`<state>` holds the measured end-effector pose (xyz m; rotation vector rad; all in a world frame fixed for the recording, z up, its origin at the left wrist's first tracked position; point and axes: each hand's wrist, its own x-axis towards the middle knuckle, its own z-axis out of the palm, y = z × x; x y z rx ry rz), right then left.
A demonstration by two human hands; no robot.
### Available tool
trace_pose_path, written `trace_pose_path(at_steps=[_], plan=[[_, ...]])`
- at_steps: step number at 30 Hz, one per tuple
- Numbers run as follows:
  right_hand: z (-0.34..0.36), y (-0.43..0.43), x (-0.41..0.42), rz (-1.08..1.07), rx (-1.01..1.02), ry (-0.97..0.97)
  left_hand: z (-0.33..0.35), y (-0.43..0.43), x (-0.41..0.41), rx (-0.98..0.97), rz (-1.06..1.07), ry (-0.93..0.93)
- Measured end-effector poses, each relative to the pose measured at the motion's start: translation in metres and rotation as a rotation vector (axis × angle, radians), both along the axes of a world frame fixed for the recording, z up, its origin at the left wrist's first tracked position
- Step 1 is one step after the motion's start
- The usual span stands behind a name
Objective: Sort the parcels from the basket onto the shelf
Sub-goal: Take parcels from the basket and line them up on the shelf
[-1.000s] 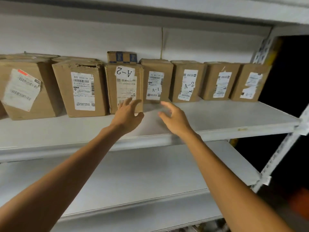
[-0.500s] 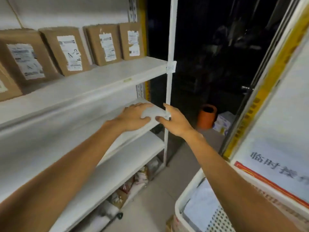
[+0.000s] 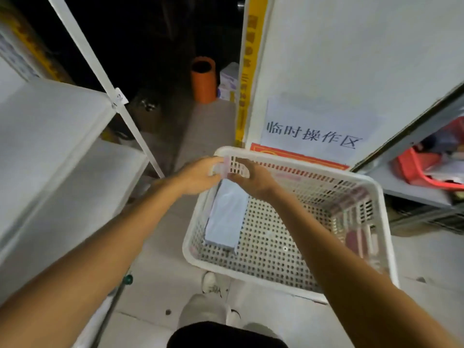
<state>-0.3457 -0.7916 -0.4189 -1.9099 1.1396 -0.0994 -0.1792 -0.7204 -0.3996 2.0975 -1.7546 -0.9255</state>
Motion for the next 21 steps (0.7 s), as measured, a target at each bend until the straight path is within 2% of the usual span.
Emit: trace_pose_path(at_steps=[11,18,21], plan=[[-0.158,-0.020,-0.034,-0.159,0.372,0.213,-0.182,-0.014,-0.027,0.329,-0.086,0.127],[-0.265,-0.039,-0.040,-0.233,0.503,0.244,-0.300,-0.030,-0.050,0.388,0.021,-0.128],[-0.298,-0.037,-0.046,-0.289,0.495,0.226,-0.330,-0.028,-0.056,0.408,0.148,-0.129]])
